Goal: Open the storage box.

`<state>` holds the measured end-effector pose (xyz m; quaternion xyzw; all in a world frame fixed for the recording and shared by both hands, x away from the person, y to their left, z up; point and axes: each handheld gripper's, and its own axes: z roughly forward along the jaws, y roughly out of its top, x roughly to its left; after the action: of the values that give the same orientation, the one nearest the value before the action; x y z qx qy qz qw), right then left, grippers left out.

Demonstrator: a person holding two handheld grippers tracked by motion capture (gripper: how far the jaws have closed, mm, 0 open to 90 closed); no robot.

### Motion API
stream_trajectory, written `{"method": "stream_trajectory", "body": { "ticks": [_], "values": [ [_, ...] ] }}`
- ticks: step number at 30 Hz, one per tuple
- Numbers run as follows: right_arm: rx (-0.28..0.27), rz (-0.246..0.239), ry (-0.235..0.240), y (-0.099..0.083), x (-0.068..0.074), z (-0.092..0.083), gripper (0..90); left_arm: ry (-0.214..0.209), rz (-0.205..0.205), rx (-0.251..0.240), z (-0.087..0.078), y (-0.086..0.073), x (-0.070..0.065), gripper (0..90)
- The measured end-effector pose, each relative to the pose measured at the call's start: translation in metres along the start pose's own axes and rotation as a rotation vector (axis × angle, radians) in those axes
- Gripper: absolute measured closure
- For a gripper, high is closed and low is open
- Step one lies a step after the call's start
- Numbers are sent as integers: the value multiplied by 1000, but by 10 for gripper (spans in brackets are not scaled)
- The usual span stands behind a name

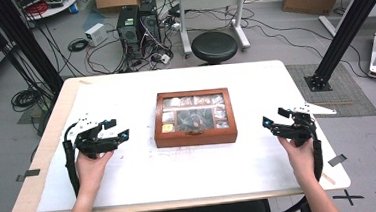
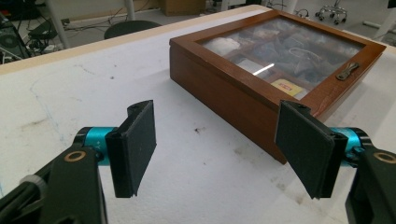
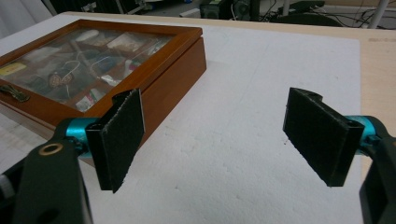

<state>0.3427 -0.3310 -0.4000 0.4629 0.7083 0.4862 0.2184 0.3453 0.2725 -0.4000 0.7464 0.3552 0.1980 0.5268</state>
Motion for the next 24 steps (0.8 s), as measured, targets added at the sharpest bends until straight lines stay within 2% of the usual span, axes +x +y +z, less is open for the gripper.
{"method": "stream_trajectory", "body": {
  "ticks": [7,15,21,24],
  "values": [
    [-3,-5,-9,-1,0,0,212,-23,19,11,4,1,-4,293],
    [-4,-12,-9,0,1,1,211,-62,14,23,9,2,-6,293],
    [-3,-29,17,0,4,3,212,-64,30,34,11,1,-8,293],
    [8,-45,59,-1,9,6,212,-60,29,31,10,1,-8,293]
  ]
}}
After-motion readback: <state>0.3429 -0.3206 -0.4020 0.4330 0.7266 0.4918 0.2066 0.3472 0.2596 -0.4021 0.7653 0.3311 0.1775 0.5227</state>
